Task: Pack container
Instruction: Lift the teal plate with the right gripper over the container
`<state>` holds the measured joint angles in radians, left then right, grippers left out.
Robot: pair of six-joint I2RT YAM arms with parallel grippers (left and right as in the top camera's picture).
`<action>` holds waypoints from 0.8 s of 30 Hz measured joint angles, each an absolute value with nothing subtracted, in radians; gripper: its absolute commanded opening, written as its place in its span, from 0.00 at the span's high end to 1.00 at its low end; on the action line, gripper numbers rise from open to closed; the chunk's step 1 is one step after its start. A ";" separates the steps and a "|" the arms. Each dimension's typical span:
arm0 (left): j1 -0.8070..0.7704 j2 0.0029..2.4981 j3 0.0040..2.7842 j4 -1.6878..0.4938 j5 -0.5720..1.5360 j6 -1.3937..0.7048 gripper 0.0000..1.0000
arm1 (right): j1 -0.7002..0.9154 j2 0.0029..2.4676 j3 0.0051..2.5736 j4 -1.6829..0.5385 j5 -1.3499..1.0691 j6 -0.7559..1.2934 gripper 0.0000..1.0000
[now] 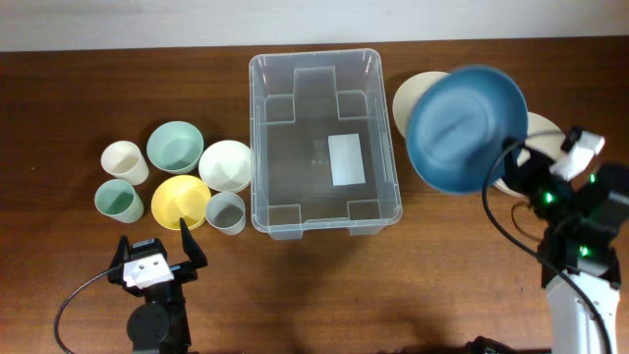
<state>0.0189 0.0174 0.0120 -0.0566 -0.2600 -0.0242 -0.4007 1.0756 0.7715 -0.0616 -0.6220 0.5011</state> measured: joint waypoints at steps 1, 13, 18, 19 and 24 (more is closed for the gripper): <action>0.019 0.017 0.012 -0.057 -0.260 -0.024 0.01 | -0.367 1.078 0.813 -0.086 -0.588 0.501 0.96; 0.019 0.017 0.012 -0.057 -0.260 -0.024 0.00 | 0.104 1.280 1.141 -0.210 -0.096 0.472 0.96; 0.019 0.017 0.012 -0.057 -0.260 -0.024 0.01 | 0.268 1.425 1.215 -0.210 0.098 0.448 0.96; 0.019 0.017 0.012 -0.057 -0.260 -0.024 0.01 | 0.290 1.452 1.228 -0.210 0.127 0.443 0.96; 0.019 0.017 0.012 -0.057 -0.260 -0.024 0.01 | 0.368 1.586 1.274 -0.184 0.228 0.412 0.96</action>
